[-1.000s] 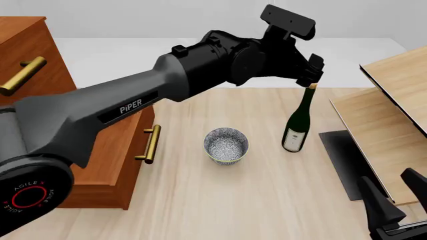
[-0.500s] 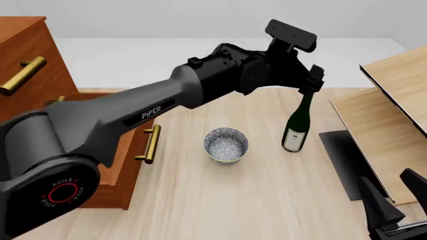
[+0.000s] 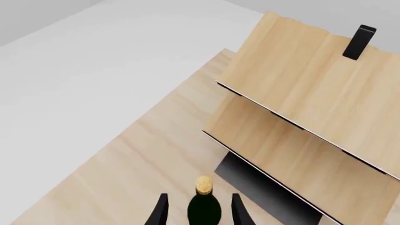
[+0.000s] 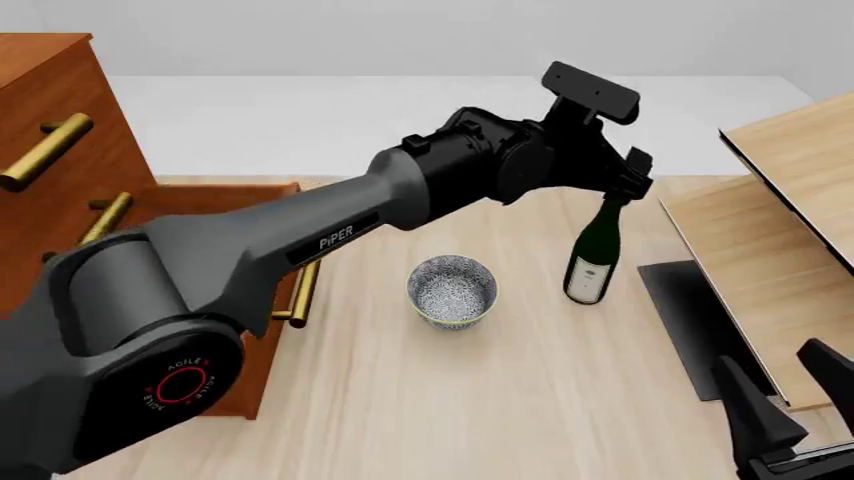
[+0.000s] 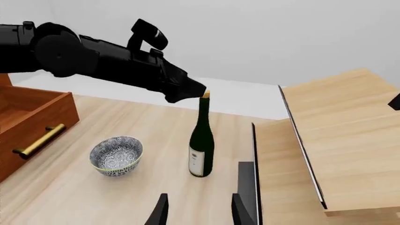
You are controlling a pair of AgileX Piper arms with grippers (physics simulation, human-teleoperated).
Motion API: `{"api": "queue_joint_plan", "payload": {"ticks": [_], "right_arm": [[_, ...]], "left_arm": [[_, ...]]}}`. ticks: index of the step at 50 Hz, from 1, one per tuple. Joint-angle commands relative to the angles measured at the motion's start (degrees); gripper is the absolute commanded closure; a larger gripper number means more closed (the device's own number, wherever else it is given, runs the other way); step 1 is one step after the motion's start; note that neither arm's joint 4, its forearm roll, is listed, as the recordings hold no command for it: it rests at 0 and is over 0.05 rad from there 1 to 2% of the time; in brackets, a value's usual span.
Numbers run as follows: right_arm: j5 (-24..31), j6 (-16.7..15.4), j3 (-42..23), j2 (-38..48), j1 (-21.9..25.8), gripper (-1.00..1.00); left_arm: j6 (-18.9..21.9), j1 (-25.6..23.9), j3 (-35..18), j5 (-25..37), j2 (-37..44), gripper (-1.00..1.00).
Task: Put the wine bottle in the bottom drawer of the cabinet.
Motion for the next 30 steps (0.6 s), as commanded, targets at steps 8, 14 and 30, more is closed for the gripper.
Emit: {"api": "queue_joint_plan", "payload": {"ticks": [8, 14, 30], "right_arm": [[0.57, 0.26, -0.02, 0.01, 0.24, -1.00], [0.77, 0.25, -0.01, 0.02, 0.21, -1.00], [1.02, 0.29, -0.01, 0.04, 0.27, -1.00]], "left_arm": [[-0.40, 0.40, -3.84, 0.79, 3.20, -1.00], [-0.41, 0.59, -5.43, 1.44, 4.51, -1.00], [-0.95, 0.10, -5.50, 1.10, 5.31, -1.00]]}}
